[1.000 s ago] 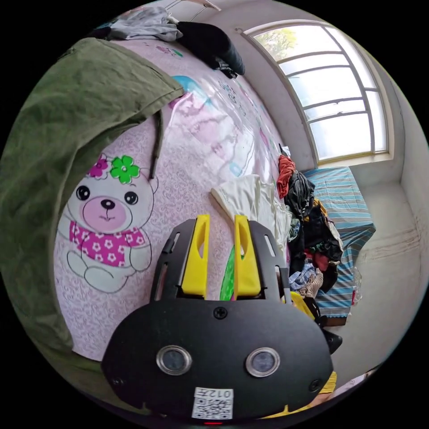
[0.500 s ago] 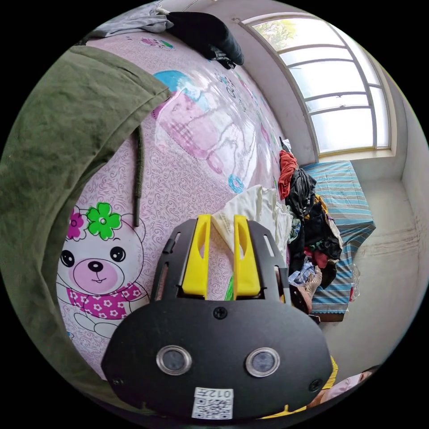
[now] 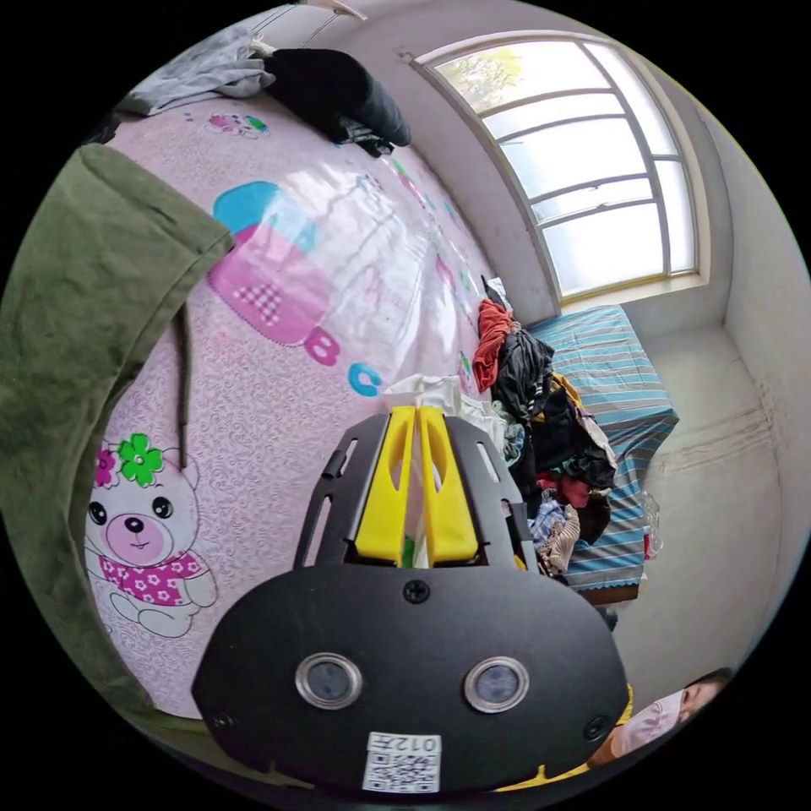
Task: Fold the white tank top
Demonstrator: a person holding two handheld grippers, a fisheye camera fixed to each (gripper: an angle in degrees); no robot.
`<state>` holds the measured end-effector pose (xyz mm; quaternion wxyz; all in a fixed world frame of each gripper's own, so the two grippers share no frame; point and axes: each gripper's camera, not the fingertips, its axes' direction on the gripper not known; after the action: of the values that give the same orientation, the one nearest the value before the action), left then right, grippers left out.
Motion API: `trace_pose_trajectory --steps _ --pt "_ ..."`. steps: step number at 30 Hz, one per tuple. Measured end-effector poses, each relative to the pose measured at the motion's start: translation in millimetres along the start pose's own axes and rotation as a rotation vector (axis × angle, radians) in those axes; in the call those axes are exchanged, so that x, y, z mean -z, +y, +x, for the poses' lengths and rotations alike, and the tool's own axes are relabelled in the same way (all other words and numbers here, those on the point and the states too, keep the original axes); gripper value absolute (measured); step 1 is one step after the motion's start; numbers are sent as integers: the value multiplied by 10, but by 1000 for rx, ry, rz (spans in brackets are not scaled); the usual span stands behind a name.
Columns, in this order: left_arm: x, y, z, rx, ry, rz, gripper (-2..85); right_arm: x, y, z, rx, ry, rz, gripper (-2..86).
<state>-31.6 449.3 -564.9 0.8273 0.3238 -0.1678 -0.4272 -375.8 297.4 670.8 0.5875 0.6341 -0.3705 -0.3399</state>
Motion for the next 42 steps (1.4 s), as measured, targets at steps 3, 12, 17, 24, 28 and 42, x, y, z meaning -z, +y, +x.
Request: trace_pose_trajectory --steps 3,12,17,24,28,42 --pt "-166 -190 421 -48 2 -22 4 178 173 641 -314 -135 54 27" --pt "-1119 -625 1678 -153 -56 -148 3 437 996 2132 -855 -379 129 27" --pt "-1602 -734 2247 -212 -109 -214 4 598 1429 2683 -1041 -438 145 25" --pt "-2047 -882 2819 -249 -218 -279 5 732 1768 3232 -1234 -513 107 21" --pt "-2047 -976 2954 -224 -255 -257 15 764 1883 3501 -1330 -561 49 14" --pt "1114 -145 3902 -456 -16 -167 33 2356 2064 3430 -1209 -568 212 14"
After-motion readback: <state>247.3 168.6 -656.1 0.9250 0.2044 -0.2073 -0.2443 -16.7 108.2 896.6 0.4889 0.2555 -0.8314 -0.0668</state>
